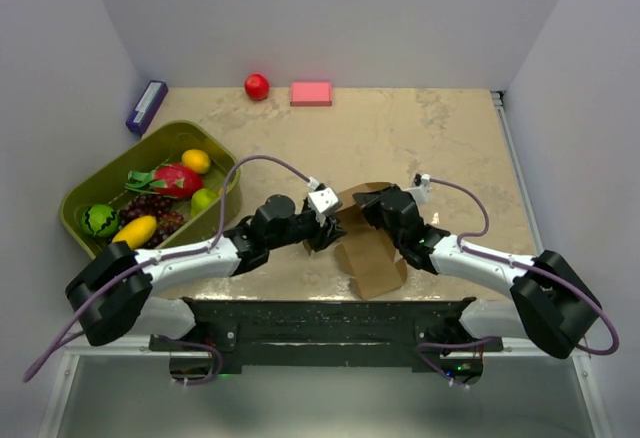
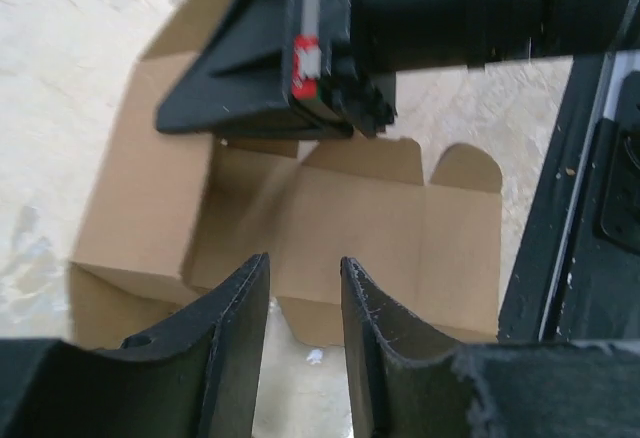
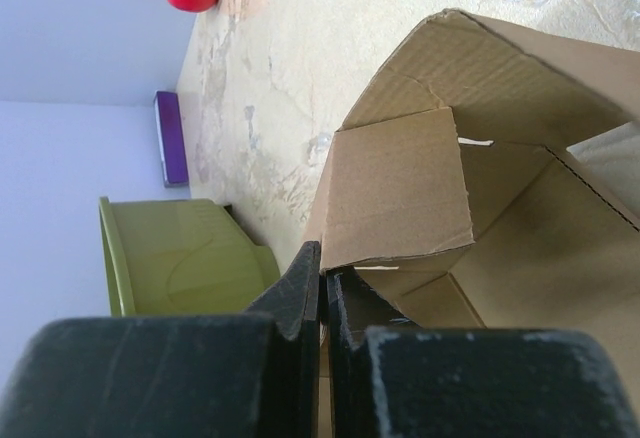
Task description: Fold the paper box
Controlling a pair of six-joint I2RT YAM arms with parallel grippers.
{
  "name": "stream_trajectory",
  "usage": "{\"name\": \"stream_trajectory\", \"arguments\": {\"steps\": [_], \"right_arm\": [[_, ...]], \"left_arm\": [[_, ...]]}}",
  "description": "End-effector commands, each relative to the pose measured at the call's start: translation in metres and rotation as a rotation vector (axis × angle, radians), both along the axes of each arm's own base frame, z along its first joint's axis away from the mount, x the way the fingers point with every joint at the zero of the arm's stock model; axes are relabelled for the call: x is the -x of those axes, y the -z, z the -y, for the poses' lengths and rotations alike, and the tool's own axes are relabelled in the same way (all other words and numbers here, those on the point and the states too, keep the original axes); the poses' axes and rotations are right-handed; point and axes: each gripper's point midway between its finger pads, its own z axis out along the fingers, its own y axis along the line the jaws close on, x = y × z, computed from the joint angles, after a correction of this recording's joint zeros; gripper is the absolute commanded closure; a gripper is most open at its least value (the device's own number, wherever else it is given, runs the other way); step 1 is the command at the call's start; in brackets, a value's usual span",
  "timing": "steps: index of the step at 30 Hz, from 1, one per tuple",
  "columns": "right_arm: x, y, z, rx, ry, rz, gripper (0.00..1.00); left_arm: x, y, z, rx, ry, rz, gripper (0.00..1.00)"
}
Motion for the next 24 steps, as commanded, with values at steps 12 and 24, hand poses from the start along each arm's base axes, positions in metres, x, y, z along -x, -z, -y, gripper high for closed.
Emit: {"name": "stream_trajectory", "arguments": {"steps": [12, 24], "right_arm": [[-0.002, -0.005, 0.017, 0.053, 0.071, 0.015, 1.00], [0.002, -0.003, 0.017, 0.043, 0.060, 0.008, 1.00]], "left_arm": [[0.033, 0.028, 0.022, 0.154, 0.138, -0.051, 0.66], [0.039, 0.077, 0.022, 0.088, 0.162, -0.118, 0.66]]}}
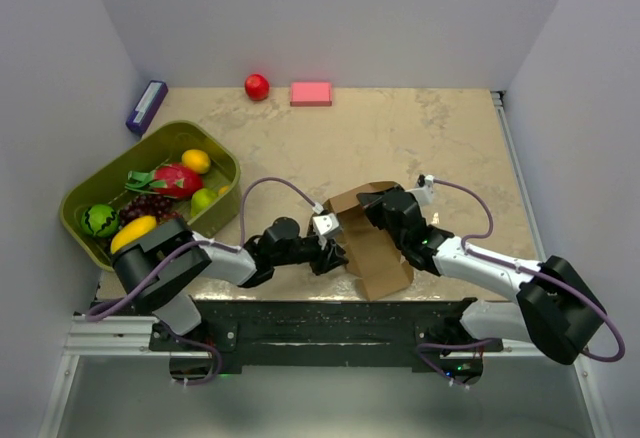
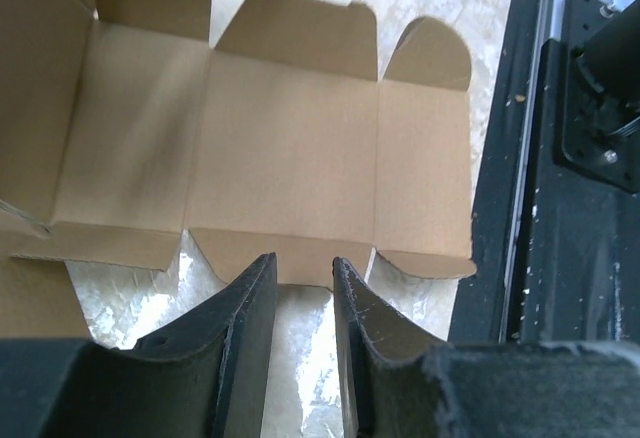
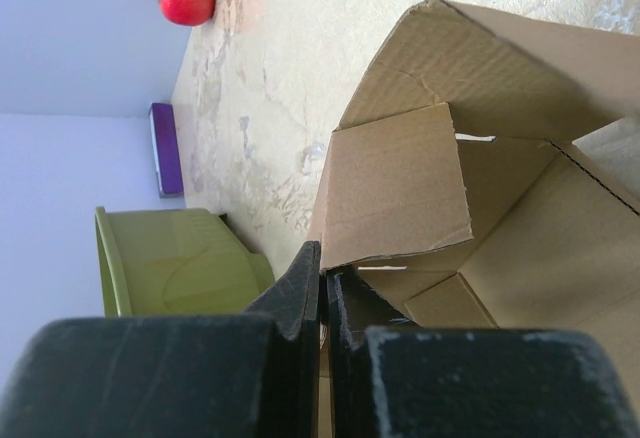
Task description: Fold the paper box
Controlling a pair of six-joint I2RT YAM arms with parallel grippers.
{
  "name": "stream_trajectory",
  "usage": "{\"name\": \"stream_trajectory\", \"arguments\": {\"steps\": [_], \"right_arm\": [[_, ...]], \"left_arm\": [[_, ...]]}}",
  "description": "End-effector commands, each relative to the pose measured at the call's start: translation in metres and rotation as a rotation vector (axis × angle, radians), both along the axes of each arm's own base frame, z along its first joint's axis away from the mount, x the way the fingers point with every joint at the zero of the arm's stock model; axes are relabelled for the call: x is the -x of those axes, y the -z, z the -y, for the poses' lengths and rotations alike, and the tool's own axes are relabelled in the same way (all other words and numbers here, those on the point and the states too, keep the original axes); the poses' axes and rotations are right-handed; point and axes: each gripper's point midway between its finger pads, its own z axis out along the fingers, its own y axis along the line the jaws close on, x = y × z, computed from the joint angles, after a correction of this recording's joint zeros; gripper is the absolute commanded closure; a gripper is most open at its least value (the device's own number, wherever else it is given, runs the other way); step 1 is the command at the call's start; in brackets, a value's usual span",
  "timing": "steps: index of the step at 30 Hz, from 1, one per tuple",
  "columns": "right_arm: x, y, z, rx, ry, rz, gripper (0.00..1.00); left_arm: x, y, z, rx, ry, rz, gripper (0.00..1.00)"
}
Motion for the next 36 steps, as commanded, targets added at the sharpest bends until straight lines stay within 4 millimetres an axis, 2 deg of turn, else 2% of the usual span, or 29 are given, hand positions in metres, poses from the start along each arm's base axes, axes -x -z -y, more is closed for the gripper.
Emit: {"name": "stream_trajectory", "arguments": {"steps": [1, 8, 15, 20, 22, 25, 26, 28, 29, 32, 36], "right_arm": [[0.000, 0.002, 0.009, 0.026, 0.037, 0.005, 1.00], [0.000, 0.001, 0.007, 0.021, 0.029, 0.004, 1.00], [0.002, 0.004, 0.005, 0.019, 0.022, -0.007, 1.00], [0.002, 0.004, 0.006, 0.017, 0.022, -0.008, 1.00], [0.003, 0.006, 0.006, 0.020, 0.022, -0.009, 1.00], [0.004, 0.008, 0.009, 0.019, 0.027, -0.015, 1.00], [0.005, 0.008, 0.008, 0.017, 0.027, -0.014, 1.00], [0.005, 0.007, 0.010, 0.018, 0.029, -0.013, 1.00], [0.005, 0.008, 0.010, 0.019, 0.032, -0.014, 1.00], [0.006, 0.005, 0.010, 0.017, 0.030, -0.009, 1.00], [0.006, 0.005, 0.011, 0.013, 0.031, -0.010, 1.00]], "left_arm": [[-0.003, -0.007, 0.010, 0.051, 0.016, 0.037, 0.66], [-0.008, 0.025, -0.002, -0.050, -0.037, 0.014, 0.67], [-0.019, 0.055, -0.020, -0.194, -0.135, -0.022, 0.71], [-0.020, 0.068, -0.026, -0.248, -0.159, -0.047, 0.72], [-0.021, 0.065, -0.029, -0.240, -0.180, -0.045, 0.72], [-0.026, 0.040, -0.023, -0.182, -0.195, -0.020, 0.71], [-0.029, 0.023, -0.018, -0.143, -0.197, -0.002, 0.71], [-0.031, 0.009, -0.016, -0.122, -0.201, 0.008, 0.70], [-0.034, -0.004, -0.013, -0.094, -0.202, 0.025, 0.70], [-0.038, -0.016, -0.013, -0.080, -0.217, 0.051, 0.69], [-0.050, -0.008, -0.021, -0.132, -0.278, 0.070, 0.69]]}}
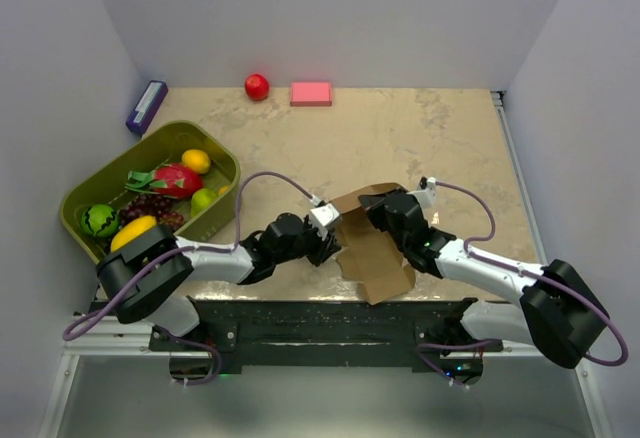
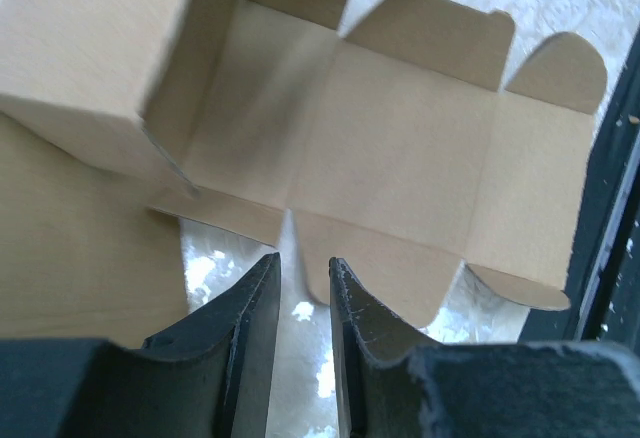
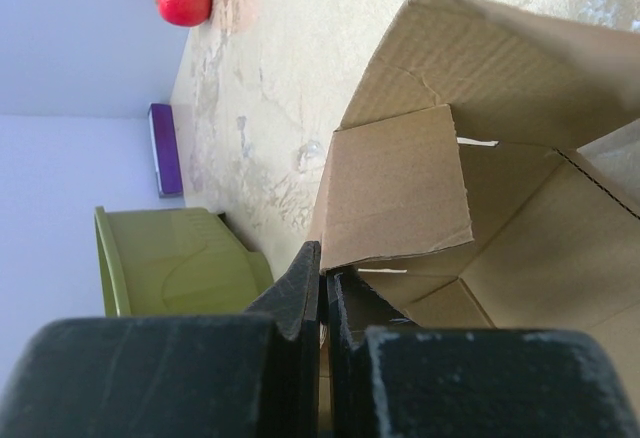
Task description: Fold the paper box
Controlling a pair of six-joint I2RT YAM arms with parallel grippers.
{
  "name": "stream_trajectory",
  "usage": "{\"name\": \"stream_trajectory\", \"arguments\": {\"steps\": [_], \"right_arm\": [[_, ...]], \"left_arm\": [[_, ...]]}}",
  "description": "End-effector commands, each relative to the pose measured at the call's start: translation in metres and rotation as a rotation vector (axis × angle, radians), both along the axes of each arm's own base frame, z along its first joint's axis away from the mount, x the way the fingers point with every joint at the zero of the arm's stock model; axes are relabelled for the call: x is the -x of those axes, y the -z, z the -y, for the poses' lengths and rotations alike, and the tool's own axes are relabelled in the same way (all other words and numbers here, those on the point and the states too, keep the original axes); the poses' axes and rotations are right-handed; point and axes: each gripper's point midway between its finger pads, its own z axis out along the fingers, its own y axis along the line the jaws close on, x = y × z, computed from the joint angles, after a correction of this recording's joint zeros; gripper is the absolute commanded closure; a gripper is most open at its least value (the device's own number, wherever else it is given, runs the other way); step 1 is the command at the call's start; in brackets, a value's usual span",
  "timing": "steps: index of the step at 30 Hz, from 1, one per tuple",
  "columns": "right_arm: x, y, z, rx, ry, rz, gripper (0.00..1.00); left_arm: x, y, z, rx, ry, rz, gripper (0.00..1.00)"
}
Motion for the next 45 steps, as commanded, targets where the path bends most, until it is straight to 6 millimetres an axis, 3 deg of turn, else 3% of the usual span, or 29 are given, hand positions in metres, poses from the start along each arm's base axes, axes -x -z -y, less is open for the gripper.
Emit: {"name": "stream_trajectory", "arguments": {"steps": [1, 13, 28, 38, 42, 45], "right_arm": [[0.002, 0.004, 0.008, 0.018, 0.029, -0.005, 1.00], [0.003, 0.005, 0.005, 0.016, 0.019, -0.009, 1.00], [0.008, 0.021, 0.006, 0.011, 0.010, -0.042, 1.00], [0.014, 0.033, 0.009, 0.006, 0.014, -0.070, 1.00], [0.015, 0.034, 0.009, 0.005, 0.015, -0.072, 1.00], [0.014, 0.030, 0.010, -0.003, 0.018, -0.064, 1.00]], "left_arm": [[-0.022, -0.008, -0.002, -0.026, -0.081, 0.050, 0.69], [-0.032, 0.011, -0.006, -0.076, -0.148, 0.023, 0.80], [-0.056, -0.010, 0.034, 0.066, -0.143, 0.076, 0.83], [-0.058, -0.025, 0.056, 0.154, -0.083, 0.108, 0.84], [-0.054, -0.028, 0.062, 0.184, -0.051, 0.110, 0.84], [-0.053, -0.032, 0.054, 0.171, -0.060, 0.115, 0.81]]}}
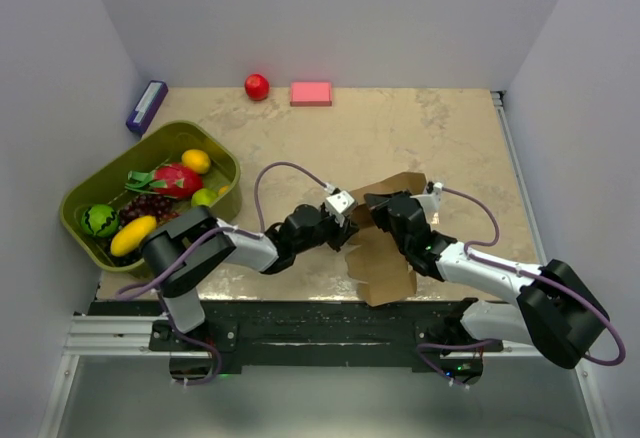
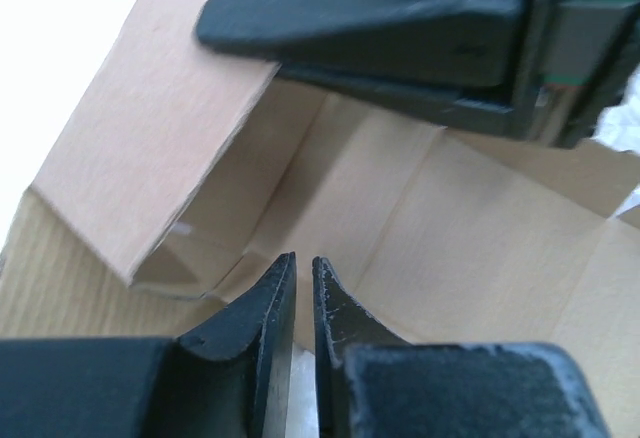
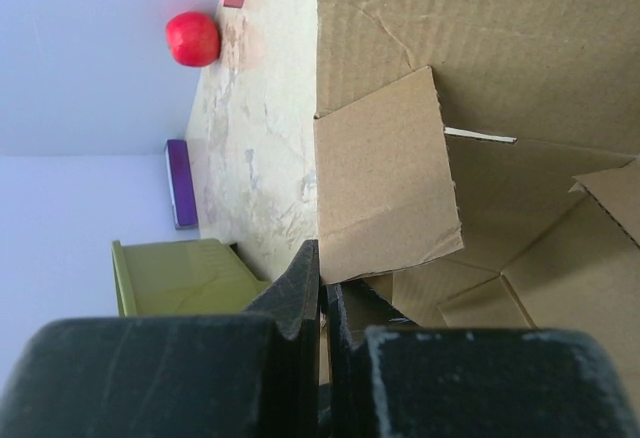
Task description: Fold the paper box
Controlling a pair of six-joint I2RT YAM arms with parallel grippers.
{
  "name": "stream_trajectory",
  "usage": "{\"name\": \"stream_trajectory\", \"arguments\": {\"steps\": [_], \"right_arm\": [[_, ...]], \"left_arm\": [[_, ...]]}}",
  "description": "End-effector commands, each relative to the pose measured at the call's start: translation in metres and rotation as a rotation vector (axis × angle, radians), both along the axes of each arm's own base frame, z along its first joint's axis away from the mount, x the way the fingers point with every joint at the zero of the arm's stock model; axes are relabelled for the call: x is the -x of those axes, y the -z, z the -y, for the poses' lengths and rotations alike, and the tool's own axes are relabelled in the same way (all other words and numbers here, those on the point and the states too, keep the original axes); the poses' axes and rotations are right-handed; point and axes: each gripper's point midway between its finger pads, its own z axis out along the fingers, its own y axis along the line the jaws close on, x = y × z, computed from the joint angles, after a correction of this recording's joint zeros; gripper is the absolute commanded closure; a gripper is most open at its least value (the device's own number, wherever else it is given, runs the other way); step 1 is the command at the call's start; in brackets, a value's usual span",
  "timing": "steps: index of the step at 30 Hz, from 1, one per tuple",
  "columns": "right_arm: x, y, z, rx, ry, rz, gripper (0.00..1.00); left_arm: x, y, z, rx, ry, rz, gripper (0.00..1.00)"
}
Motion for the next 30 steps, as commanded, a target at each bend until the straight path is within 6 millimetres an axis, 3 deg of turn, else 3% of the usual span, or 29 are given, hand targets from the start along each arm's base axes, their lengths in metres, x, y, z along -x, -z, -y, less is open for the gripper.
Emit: {"name": "stream_trajectory", "arguments": {"steps": [1, 7, 9, 11, 12, 14, 18, 22, 26, 30], "right_arm": [[0.017, 0.024, -0.002, 0.033, -0.050, -0.079, 1.00], [0.014, 0.014, -0.013, 0.005, -0.082, -0.055, 1.00], [0.011, 0.007, -0.021, -0.019, -0.106, -0.035, 1.00], [0.008, 0.006, -0.028, -0.030, -0.126, -0.023, 1.00], [0.008, 0.005, -0.032, -0.035, -0.150, -0.016, 1.00], [0.005, 0.000, -0.043, -0.056, -0.187, 0.016, 1.00], [0.003, -0.008, -0.065, -0.076, -0.274, 0.059, 1.00], [0.003, -0.033, -0.086, -0.116, -0.362, 0.149, 1.00], [0.004, -0.060, -0.098, -0.164, -0.419, 0.259, 1.00], [0.006, -0.061, -0.103, -0.185, -0.450, 0.290, 1.00]], "left_arm": [[-0.002, -0.036, 0.000, 0.076, 0.010, 0.059, 0.74], [0.024, -0.073, -0.037, 0.052, 0.057, 0.092, 0.48], [0.036, -0.092, -0.048, 0.080, 0.091, 0.112, 0.44], [0.041, -0.089, -0.063, 0.046, 0.097, 0.081, 0.39], [0.042, -0.101, -0.071, 0.062, 0.083, 0.096, 0.38], [0.032, -0.096, -0.094, 0.020, -0.019, 0.071, 0.37], [0.014, -0.124, -0.135, 0.067, -0.208, 0.083, 0.36], [-0.002, -0.130, -0.168, 0.063, -0.364, 0.067, 0.33], [-0.011, -0.126, -0.183, 0.054, -0.455, 0.054, 0.31], [-0.018, -0.123, -0.194, 0.053, -0.517, 0.046, 0.31]]}}
